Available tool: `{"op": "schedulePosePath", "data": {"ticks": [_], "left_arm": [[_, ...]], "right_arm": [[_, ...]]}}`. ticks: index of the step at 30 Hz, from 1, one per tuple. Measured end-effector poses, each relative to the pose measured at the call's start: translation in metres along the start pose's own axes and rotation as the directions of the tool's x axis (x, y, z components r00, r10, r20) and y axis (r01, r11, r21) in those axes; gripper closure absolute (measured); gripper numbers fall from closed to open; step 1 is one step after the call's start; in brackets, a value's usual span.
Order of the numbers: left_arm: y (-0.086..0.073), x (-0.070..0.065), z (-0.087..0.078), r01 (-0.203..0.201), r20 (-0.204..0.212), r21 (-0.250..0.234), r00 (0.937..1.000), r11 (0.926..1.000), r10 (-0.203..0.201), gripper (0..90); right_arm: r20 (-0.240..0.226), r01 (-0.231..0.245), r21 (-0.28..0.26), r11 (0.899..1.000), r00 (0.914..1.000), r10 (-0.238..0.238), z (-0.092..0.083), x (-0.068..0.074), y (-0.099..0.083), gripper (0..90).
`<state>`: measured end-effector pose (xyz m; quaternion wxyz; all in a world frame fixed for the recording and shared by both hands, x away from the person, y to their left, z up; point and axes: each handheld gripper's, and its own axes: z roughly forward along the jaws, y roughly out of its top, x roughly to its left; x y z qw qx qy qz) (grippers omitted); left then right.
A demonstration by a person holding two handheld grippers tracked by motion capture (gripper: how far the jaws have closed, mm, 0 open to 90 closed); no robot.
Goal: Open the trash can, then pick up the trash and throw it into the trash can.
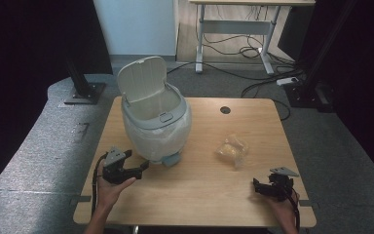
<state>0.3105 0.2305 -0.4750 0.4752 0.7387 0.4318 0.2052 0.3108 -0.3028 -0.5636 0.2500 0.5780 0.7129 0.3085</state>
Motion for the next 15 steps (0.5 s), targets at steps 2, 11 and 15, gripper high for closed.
{"op": "schedulePosePath", "data": {"ticks": [2, 11, 15], "left_arm": [[-0.002, 0.001, 0.001, 0.002, 0.0, 0.007, 1.0, 1.0, -0.002, 17.0], [-0.02, 0.002, 0.012, -0.005, -0.002, 0.061, 1.0, 0.9981, 0.005, 17.1], [-0.022, 0.003, 0.012, -0.003, -0.006, 0.066, 1.0, 0.9978, 0.004, 17.1]], "right_arm": [[0.002, -0.001, -0.002, 1.0, 1.0, 0.001, 0.0, 0.0, 0.0, 7.9], [-0.038, 0.017, -0.072, 0.997, 0.9991, -0.019, -0.011, 0.01, 0.007, 13.0], [-0.086, 0.032, -0.104, 0.994, 0.9955, -0.041, -0.015, 0.019, 0.019, 9.5]]}}
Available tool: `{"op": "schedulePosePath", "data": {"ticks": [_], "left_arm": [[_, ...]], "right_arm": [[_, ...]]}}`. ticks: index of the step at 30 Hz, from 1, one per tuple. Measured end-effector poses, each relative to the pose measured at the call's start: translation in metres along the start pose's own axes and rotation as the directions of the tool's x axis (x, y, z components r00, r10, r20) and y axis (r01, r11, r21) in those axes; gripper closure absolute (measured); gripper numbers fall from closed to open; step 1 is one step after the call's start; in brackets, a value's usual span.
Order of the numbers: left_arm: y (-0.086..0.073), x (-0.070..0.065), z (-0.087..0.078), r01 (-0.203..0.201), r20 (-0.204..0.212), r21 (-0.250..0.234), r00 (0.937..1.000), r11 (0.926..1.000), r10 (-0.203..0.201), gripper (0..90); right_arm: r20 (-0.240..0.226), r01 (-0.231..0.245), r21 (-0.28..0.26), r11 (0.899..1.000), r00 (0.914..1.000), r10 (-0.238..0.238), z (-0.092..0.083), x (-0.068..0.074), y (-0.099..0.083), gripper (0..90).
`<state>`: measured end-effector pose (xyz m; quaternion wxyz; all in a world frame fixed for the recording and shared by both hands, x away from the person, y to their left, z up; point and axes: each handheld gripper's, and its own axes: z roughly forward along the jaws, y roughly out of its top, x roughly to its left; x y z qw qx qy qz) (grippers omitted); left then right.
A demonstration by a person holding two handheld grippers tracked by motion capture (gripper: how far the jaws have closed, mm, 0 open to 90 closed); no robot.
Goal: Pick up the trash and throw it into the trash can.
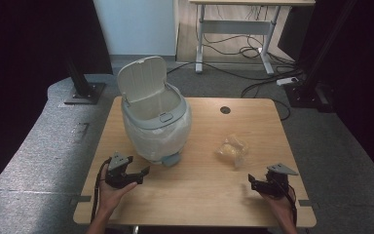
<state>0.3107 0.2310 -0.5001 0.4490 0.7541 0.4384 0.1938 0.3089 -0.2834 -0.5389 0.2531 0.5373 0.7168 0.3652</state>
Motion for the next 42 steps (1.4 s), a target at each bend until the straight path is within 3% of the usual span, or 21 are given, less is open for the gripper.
{"op": "schedulePosePath", "data": {"ticks": [5, 8, 13, 15, 22, 24, 25, 26, 27, 28, 29, 31, 32, 33, 39, 41, 42], "left_arm": [[-0.002, 0.004, -0.001, 0.012, -0.012, -0.005, 0.9999, 0.9999, -0.012, 17.6], [-0.005, 0.006, -0.001, 0.015, -0.013, 0.002, 0.9998, 0.9999, -0.015, 17.7], [-0.008, 0.009, -0.001, 0.025, -0.012, 0.008, 0.9996, 0.9997, -0.025, 17.9], [-0.009, 0.012, 0.0, 0.03, -0.012, 0.01, 0.9995, 0.9995, -0.03, 18.5], [-0.01, 0.015, -0.001, 0.036, -0.012, 0.009, 0.9993, 0.9993, -0.036, 18.8], [-0.01, 0.015, -0.001, 0.037, -0.011, 0.008, 0.9992, 0.9993, -0.037, 18.8], [-0.01, 0.017, -0.002, 0.04, -0.011, 0.004, 0.9992, 0.9992, -0.04, 19.4], [-0.01, 0.017, -0.002, 0.04, -0.011, 0.004, 0.9992, 0.9992, -0.04, 19.7], [-0.011, 0.02, -0.002, 0.046, -0.011, 0.004, 0.9989, 0.9989, -0.046, 19.7], [-0.011, 0.02, -0.002, 0.046, -0.011, 0.004, 0.9989, 0.9989, -0.046, 19.8], [-0.011, 0.021, -0.002, 0.046, -0.013, 0.007, 0.9989, 0.9989, -0.046, 19.8], [-0.011, 0.021, -0.002, 0.047, -0.013, 0.006, 0.9988, 0.9989, -0.047, 19.8], [-0.011, 0.021, -0.002, 0.047, -0.013, 0.006, 0.9988, 0.9989, -0.047, 19.8], [-0.011, 0.021, -0.002, 0.047, -0.011, 0.006, 0.9988, 0.9989, -0.047, 19.9], [-0.011, 0.02, -0.002, 0.048, -0.011, 0.009, 0.9988, 0.9988, -0.047, 20.0], [-0.011, 0.02, -0.001, 0.048, -0.011, 0.012, 0.9988, 0.9988, -0.048, 20.1], [-0.011, 0.019, -0.001, 0.049, -0.011, 0.013, 0.9987, 0.9987, -0.049, 20.1]], "right_arm": [[-0.051, 0.019, -0.015, 1.0, 0.9985, -0.019, 0.003, 0.013, 0.016, 4.9], [-0.056, 0.041, -0.007, 0.999, 0.9976, -0.041, 0.012, 0.022, 0.029, 2.6], [-0.055, 0.061, 0.004, 0.998, 0.9966, -0.061, 0.027, 0.034, 0.045, 0.7], [-0.028, 0.082, 0.02, 0.996, 0.9963, -0.081, 0.038, 0.041, 0.052, 0.0], [-0.008, 0.083, 0.057, 0.995, 0.9965, -0.083, 0.065, 0.043, 0.063, 0.5], [0.009, 0.079, 0.056, 0.995, 0.9968, -0.08, 0.071, 0.043, 0.064, 8.2], [0.029, 0.088, 0.039, 0.995, 0.9956, -0.089, 0.074, 0.042, 0.064, 18.3], [0.029, 0.088, 0.039, 0.995, 0.9956, -0.089, 0.074, 0.042, 0.064, 18.3], [0.026, 0.101, 0.041, 0.994, 0.9945, -0.102, 0.078, 0.042, 0.063, 27.2], [0.026, 0.101, 0.041, 0.994, 0.9945, -0.102, 0.078, 0.042, 0.063, 27.2], [0.034, 0.114, 0.042, 0.993, 0.9927, -0.116, 0.079, 0.042, 0.062, 41.6], [0.022, 0.118, 0.038, 0.992, 0.9926, -0.119, 0.08, 0.043, 0.061, 52.0], [0.022, 0.118, 0.038, 0.992, 0.9926, -0.119, 0.08, 0.043, 0.061, 52.0], [0.017, 0.122, 0.026, 0.992, 0.9923, -0.123, 0.078, 0.043, 0.062, 61.4], [-0.004, 0.112, -0.018, 0.994, 0.9937, -0.112, 0.067, 0.042, 0.064, 71.9], [-0.018, 0.099, -0.053, 0.994, 0.9948, -0.1, 0.059, 0.041, 0.067, 73.7], [-0.041, 0.073, -0.096, 0.993, 0.9962, -0.077, 0.049, 0.039, 0.071, 76.1]]}}
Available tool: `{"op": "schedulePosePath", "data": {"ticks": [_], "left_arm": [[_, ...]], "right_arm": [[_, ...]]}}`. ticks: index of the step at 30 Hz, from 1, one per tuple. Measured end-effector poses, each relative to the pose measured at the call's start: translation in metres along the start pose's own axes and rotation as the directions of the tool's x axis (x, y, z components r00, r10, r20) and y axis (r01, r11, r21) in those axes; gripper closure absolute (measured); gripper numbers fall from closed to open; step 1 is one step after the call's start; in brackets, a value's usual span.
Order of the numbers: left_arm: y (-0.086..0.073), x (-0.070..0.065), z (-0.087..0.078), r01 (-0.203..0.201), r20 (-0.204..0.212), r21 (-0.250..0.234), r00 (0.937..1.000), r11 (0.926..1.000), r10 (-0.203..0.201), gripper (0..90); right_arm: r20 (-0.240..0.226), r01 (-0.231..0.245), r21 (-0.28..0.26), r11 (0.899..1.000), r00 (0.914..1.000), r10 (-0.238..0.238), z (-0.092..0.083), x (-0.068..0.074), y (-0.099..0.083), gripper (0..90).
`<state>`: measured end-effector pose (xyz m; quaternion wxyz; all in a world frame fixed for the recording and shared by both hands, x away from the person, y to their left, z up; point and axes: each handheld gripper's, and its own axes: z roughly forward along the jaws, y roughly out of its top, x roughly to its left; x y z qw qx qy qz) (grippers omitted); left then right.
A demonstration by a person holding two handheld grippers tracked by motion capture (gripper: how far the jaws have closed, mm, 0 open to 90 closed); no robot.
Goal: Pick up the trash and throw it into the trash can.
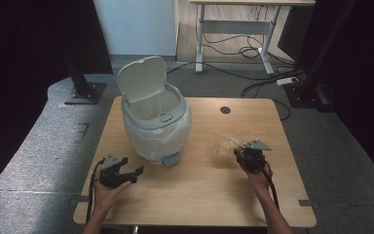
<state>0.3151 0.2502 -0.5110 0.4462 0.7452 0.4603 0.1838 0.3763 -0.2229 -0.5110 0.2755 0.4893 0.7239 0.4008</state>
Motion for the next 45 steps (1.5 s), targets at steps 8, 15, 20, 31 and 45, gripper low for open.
{"op": "schedulePosePath", "data": {"ticks": [8, 15, 20, 31, 45], "left_arm": [[0.0, -0.001, 0.0, 0.007, 0.004, -0.004, 1.0, 1.0, -0.007, 20.1], [0.001, -0.001, -0.001, 0.016, 0.012, -0.009, 0.9998, 0.9998, -0.016, 20.2], [0.001, 0.0, -0.002, 0.016, 0.009, -0.011, 0.9998, 0.9998, -0.016, 20.2], [0.001, 0.0, -0.003, 0.021, 0.008, -0.012, 0.9998, 0.9997, -0.02, 20.2], [0.001, -0.001, -0.003, 0.025, 0.015, -0.01, 0.9996, 0.9996, -0.024, 20.3]], "right_arm": [[-0.061, -0.044, -0.115, 0.992, 0.9975, 0.037, -0.04, -0.004, 0.025, 77.3], [-0.095, -0.049, -0.183, 0.982, 0.9949, 0.032, -0.07, 0.0, 0.055, 77.3], [-0.1, -0.048, -0.203, 0.978, 0.9946, 0.029, -0.078, 0.002, 0.064, 77.3], [-0.118, -0.075, -0.226, 0.971, 0.9918, 0.049, -0.086, 0.003, 0.075, 77.3], [-0.128, -0.076, -0.263, 0.962, 0.9908, 0.043, -0.096, 0.007, 0.098, 77.3]]}}
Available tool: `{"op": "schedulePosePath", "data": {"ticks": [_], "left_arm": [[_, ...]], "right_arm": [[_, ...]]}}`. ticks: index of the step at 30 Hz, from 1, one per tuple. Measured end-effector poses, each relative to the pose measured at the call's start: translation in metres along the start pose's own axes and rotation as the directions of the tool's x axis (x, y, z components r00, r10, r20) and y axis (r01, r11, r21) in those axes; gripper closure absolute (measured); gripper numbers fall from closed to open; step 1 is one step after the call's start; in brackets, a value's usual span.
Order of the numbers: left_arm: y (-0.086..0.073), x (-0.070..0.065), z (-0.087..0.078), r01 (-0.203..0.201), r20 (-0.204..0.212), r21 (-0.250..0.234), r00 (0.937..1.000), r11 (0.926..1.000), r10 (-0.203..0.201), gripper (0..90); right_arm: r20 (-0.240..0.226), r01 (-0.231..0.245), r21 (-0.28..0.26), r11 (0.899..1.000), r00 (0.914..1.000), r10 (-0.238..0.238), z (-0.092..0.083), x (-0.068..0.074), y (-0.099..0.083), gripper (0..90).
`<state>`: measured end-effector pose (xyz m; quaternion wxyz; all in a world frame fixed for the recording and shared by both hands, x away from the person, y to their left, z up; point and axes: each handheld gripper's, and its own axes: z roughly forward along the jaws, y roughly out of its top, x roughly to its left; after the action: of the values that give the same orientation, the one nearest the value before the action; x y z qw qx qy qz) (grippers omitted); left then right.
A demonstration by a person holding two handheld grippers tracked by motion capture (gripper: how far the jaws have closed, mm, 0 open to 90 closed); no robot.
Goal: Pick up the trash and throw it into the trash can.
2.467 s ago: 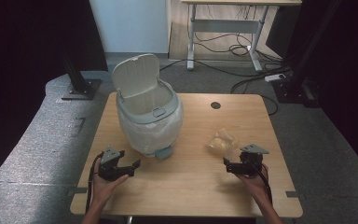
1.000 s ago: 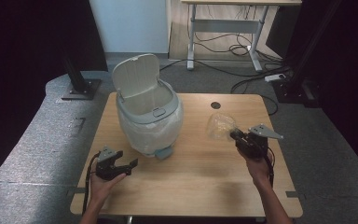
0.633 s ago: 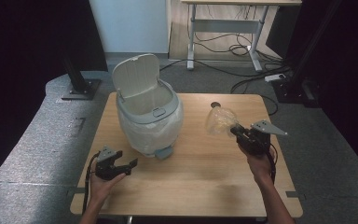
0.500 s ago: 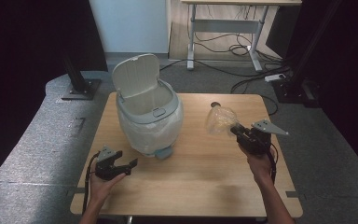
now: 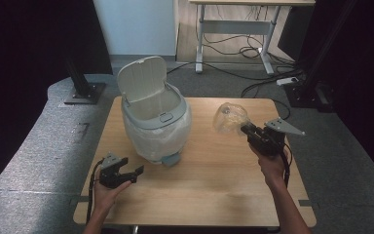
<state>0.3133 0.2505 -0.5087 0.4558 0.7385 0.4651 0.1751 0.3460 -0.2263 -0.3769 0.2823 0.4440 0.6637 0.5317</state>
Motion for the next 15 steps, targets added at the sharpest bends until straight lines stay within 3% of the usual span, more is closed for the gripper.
{"op": "schedulePosePath", "data": {"ticks": [15], "left_arm": [[-0.003, 0.0, 0.002, 0.012, 0.01, 0.008, 0.9999, 0.9999, -0.012, 20.7]], "right_arm": [[-0.035, 0.036, -0.031, 0.999, 0.9987, -0.037, 0.006, 0.019, 0.03, 77.1]]}}
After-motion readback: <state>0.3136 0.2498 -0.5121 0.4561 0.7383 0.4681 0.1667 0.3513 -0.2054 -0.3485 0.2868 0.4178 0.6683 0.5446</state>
